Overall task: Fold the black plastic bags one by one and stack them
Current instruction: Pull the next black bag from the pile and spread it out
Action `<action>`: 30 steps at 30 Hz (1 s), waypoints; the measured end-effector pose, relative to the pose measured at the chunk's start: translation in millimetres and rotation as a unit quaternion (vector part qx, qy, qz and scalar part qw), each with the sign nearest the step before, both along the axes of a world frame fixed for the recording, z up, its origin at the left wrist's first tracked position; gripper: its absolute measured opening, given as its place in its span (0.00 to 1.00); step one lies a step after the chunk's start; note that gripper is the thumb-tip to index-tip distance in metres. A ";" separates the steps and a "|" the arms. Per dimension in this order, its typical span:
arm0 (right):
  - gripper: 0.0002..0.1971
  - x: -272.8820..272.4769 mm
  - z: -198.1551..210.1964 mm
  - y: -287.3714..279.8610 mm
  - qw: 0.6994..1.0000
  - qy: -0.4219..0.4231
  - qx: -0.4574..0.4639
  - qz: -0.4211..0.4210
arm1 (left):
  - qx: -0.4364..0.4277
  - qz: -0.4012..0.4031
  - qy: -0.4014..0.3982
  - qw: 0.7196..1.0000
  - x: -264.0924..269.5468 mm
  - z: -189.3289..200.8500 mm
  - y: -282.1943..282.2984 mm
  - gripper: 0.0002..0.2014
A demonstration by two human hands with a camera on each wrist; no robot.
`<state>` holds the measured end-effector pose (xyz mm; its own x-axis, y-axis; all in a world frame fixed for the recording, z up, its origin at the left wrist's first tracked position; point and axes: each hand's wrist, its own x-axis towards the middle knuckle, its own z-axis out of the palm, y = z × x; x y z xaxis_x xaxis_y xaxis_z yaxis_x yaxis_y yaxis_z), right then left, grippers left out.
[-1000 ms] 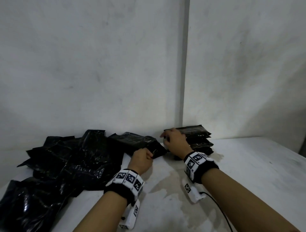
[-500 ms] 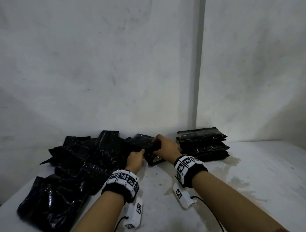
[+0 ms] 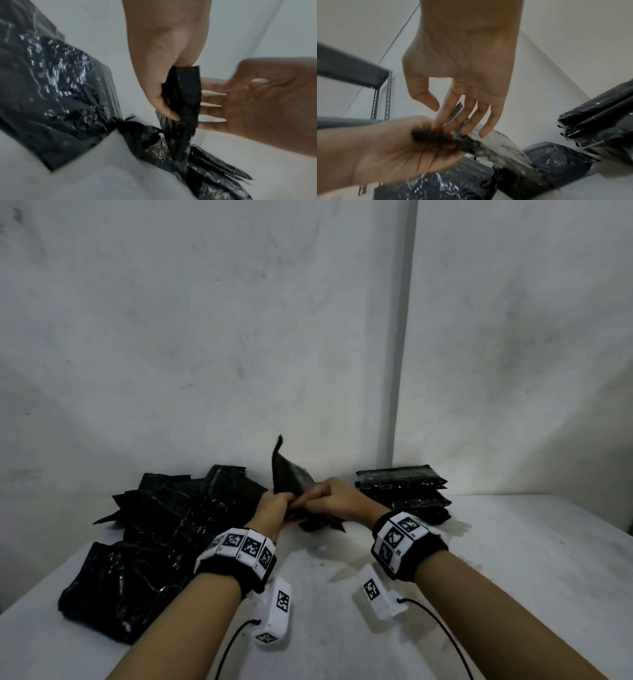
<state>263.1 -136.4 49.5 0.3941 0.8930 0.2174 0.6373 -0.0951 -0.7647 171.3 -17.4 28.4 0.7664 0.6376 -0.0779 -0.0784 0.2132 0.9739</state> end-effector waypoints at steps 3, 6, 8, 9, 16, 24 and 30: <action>0.08 -6.2 16.6 -25.4 0.992 0.027 0.099 -0.072 | 0.046 -0.057 0.024 0.997 -21.0 9.9 -3.6 0.16; 0.12 2.9 22.1 -49.7 0.974 0.000 0.160 -0.160 | 0.071 -0.120 0.057 0.989 -44.2 25.8 -15.6 0.09; 0.31 6.2 22.9 -67.4 0.978 0.014 0.116 -0.173 | 0.087 -0.170 0.089 0.978 -55.1 35.7 -26.1 0.07; 0.36 5.7 23.4 -77.6 0.981 0.033 0.095 -0.166 | 0.096 -0.196 0.104 0.970 -58.9 38.8 -32.6 0.06; 0.15 -12.3 18.7 -150.3 0.975 0.151 0.125 -0.105 | 0.109 -0.276 0.149 0.943 -67.4 42.0 -63.9 0.04; 0.20 -13.8 -11.9 -219.6 0.943 0.250 0.089 -0.199 | 0.032 -0.266 0.018 0.963 -60.6 8.4 -98.1 0.16; 0.26 -22.3 -31.2 -266.5 0.932 0.297 -0.100 -0.180 | 0.105 -0.317 0.128 0.934 -61.8 -15.2 -125.5 0.13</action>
